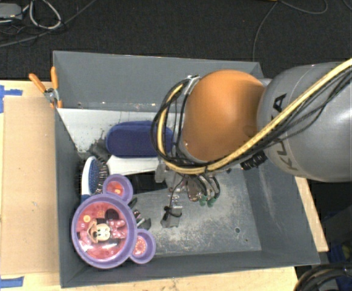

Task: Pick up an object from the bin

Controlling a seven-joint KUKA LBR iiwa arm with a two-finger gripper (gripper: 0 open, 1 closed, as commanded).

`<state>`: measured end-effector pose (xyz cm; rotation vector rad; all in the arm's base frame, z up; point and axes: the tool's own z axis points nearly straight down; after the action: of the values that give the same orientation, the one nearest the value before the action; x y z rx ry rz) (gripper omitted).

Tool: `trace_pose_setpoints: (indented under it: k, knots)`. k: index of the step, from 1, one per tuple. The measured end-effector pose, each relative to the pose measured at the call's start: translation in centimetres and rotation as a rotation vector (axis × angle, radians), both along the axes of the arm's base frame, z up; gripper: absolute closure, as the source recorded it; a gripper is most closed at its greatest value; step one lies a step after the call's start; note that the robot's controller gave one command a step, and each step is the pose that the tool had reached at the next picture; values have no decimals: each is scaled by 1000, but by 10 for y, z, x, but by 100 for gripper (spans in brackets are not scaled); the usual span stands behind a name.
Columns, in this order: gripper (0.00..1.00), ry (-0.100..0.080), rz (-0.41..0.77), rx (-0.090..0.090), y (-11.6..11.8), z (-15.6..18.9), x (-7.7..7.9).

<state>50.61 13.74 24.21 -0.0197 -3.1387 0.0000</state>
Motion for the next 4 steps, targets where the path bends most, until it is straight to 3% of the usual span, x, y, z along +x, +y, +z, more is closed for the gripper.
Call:
trace_pose_setpoints:
  k: [1, 2, 3, 4]
  knots:
    - [0, 1, -6, 1, 4, -35, 19]
    - [0, 2, -8, 0, 6, -50, 23]
    - [0, -1, -20, 2, 24, -82, 44]
    - [0, -2, -21, 1, 53, -96, 36]
